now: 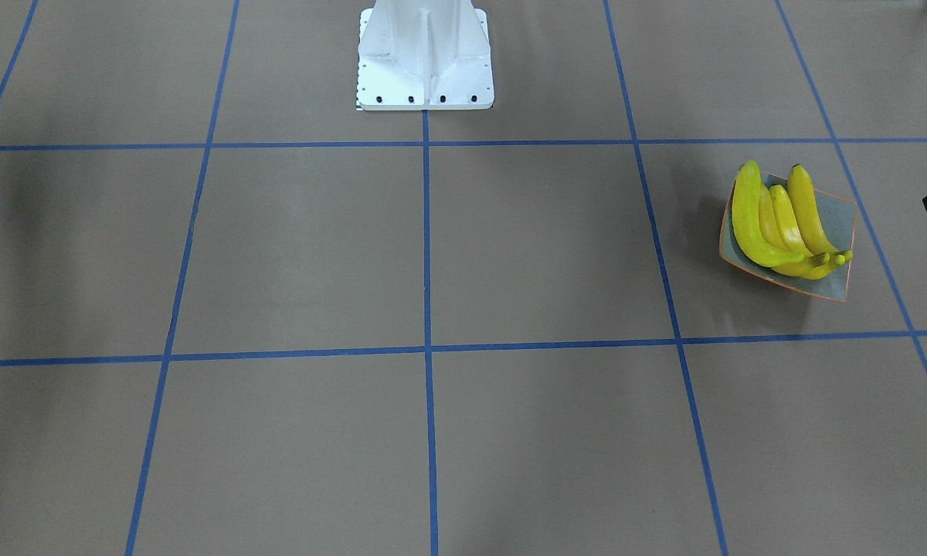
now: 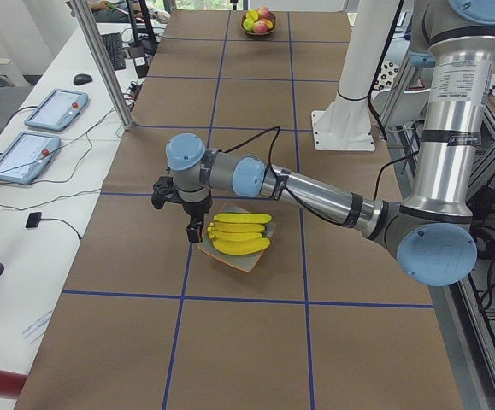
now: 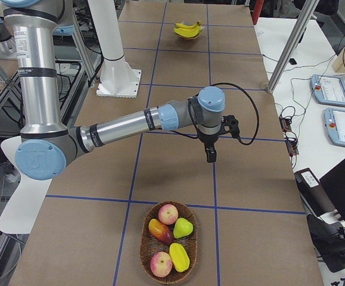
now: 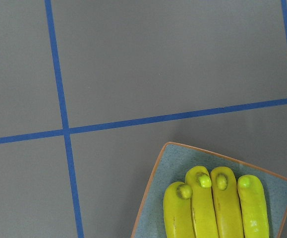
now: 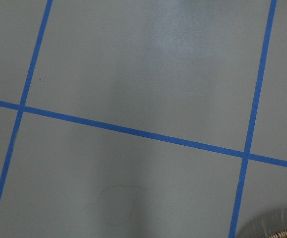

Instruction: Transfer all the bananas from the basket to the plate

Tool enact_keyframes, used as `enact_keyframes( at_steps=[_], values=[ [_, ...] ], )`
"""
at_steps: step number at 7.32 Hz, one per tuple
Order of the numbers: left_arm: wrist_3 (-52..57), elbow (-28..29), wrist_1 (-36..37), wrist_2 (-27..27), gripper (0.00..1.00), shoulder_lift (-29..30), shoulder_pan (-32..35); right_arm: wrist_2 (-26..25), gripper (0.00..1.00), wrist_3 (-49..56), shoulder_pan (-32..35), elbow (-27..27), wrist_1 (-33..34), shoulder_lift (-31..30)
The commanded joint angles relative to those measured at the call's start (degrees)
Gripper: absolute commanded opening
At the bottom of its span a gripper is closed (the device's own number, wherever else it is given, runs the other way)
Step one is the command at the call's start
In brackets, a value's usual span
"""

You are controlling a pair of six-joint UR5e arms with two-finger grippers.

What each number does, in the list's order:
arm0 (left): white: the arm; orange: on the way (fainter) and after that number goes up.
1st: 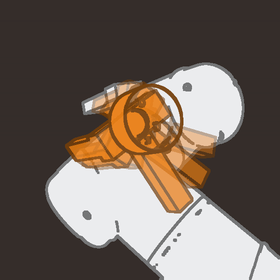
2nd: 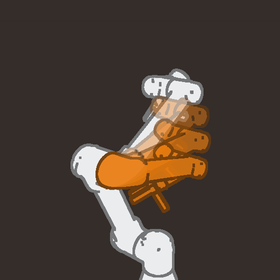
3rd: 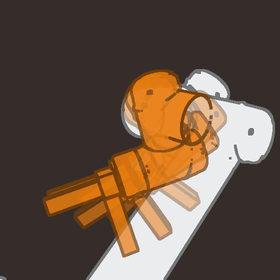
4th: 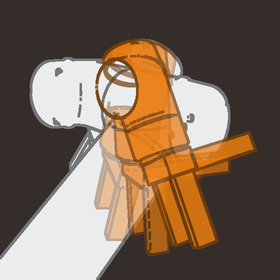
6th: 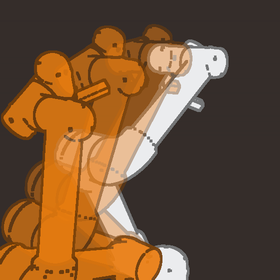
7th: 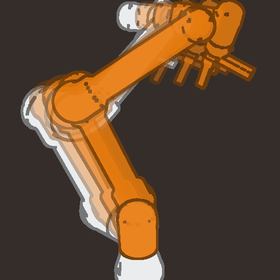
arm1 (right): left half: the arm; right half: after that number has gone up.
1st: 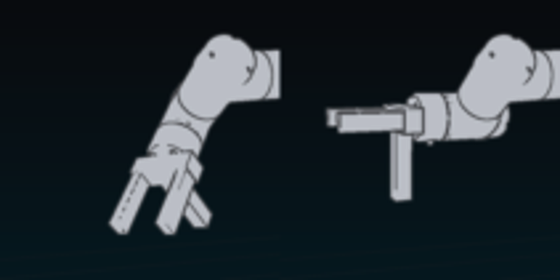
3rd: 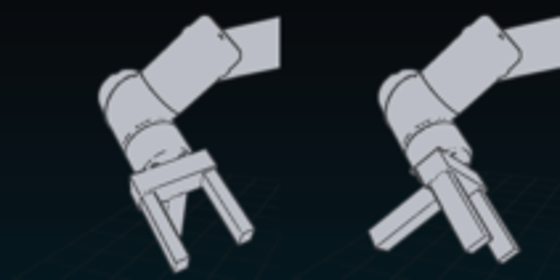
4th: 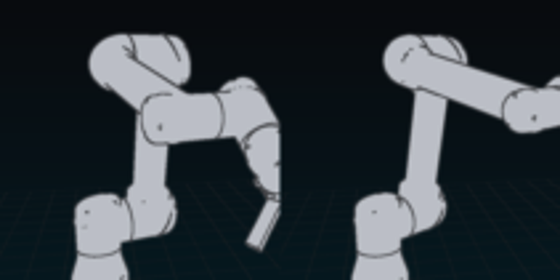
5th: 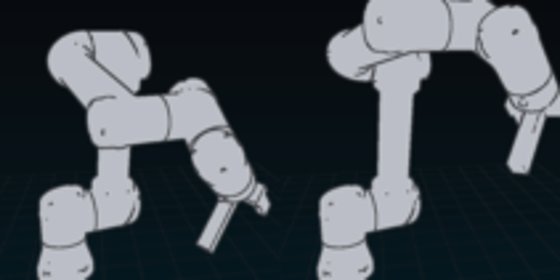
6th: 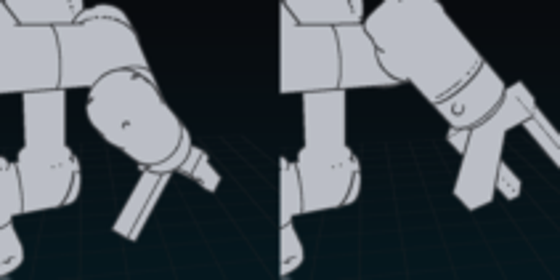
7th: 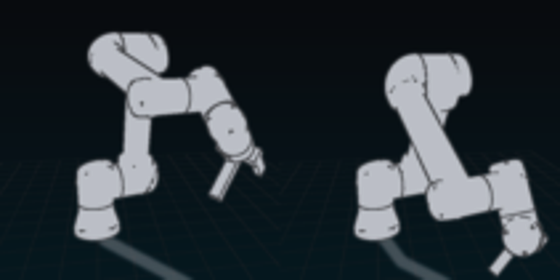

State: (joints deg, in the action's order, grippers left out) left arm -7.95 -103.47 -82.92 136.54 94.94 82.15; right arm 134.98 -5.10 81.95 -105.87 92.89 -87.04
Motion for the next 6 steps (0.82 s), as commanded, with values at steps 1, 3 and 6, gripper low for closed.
enact_keyframes(
  at_steps=[1, 3, 6],
  values=[
    [-0.1, 0.6, -0.8, -0.2, 1.00, 0.3, -0.1, 0.0, 1.00, 0.0, -0.3, -0.4, 0.0, -0.2],
    [-0.2, 0.7, -2.2, -0.3, 1.00, 0.4, -0.1, 0.0, 1.00, 0.0, -0.3, -0.3, 0.1, -0.1],
    [-0.2, 0.8, -2.2, -0.3, 1.00, -0.5, 0.1, 0.1, 1.00, 0.0, -0.3, -0.4, 0.2, -0.1]
  ],
)
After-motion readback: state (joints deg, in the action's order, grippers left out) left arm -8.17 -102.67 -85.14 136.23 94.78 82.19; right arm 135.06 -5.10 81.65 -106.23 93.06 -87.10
